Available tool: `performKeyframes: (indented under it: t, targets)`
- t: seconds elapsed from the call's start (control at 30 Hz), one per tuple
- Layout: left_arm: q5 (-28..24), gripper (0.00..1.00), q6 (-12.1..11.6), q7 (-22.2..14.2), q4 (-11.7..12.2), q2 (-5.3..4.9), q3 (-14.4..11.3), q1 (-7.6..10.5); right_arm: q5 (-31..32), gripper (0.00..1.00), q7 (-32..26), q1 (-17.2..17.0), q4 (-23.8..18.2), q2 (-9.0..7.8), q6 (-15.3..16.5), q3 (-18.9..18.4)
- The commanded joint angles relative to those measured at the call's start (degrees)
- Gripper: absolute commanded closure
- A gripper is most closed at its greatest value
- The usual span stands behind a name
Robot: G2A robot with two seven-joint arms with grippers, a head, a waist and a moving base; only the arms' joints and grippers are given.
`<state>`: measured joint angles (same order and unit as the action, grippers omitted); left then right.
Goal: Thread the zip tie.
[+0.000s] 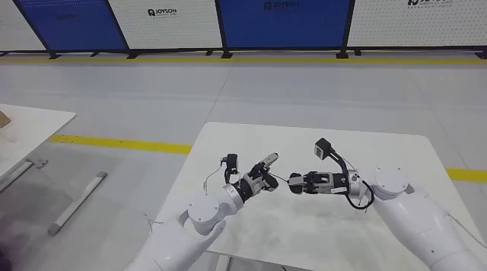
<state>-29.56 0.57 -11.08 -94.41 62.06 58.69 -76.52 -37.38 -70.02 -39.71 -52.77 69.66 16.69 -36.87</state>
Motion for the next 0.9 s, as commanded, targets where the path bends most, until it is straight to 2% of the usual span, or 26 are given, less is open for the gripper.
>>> performKeyframes:
  t: [0.0, 0.1, 0.2, 0.23, 0.27, 0.3, 0.33, 0.5, 0.73, 0.87]
  targets:
    - [0.0, 0.0, 0.0, -0.1, 0.0, -0.01, 0.0, -0.02, 0.0, 1.0, 0.0, 0.0, 0.0, 0.0, 0.0, 0.0]
    - [0.5, 0.0, -0.4, 0.1, -0.1, 0.07, -0.1, -0.14, 0.0, 1.0, 0.0, 0.0, 0.0, 0.0, 0.0, 0.0]
    - [1.2, 0.0, -2.1, -0.8, 0.0, 0.1, 0.1, -0.58, 0.0, 1.0, 0.0, 0.0, 0.0, 0.0, 0.0, 0.0]
    - [1.2, 0.13, -2.4, -1.1, 0.0, 0.09, 0.3, -0.72, 0.0, 1.0, 0.0, 0.0, 0.0, 0.0, 0.0, 0.0]
    - [1.1, 0.45, -2.5, -1.5, 0.0, 0.06, 0.5, -0.88, 0.0, 1.0, 0.0, 0.0, 0.0, 0.0, 0.0, 0.0]
    - [1.0, 0.52, -2.6, -2.0, -0.1, 0.03, 0.7, -1.05, 0.0, 1.0, 0.0, 0.0, 0.0, 0.0, 0.0, 0.0]
    - [0.9, 0.53, -2.6, -2.6, -0.1, -0.02, 1.0, -1.25, 0.0, 1.0, 0.0, 0.0, 0.0, 0.0, 0.0, 0.0]
    - [1.6, 0.77, -2.5, -4.3, -0.4, -0.16, 1.7, -1.97, 0.0, 1.0, 0.0, 0.0, 0.0, 0.0, 0.0, 0.0]
    - [2.9, 0.83, -2.7, -5.4, -0.4, -0.04, 1.6, -2.16, 0.0, 1.0, 0.0, 0.0, 0.0, 0.0, 0.0, 0.0]
    - [3.4, 0.77, -2.5, -8.5, -0.6, -0.3, 2.4, -2.59, 0.0, 1.0, 0.0, 0.0, 0.0, 0.0, 0.0, 0.0]
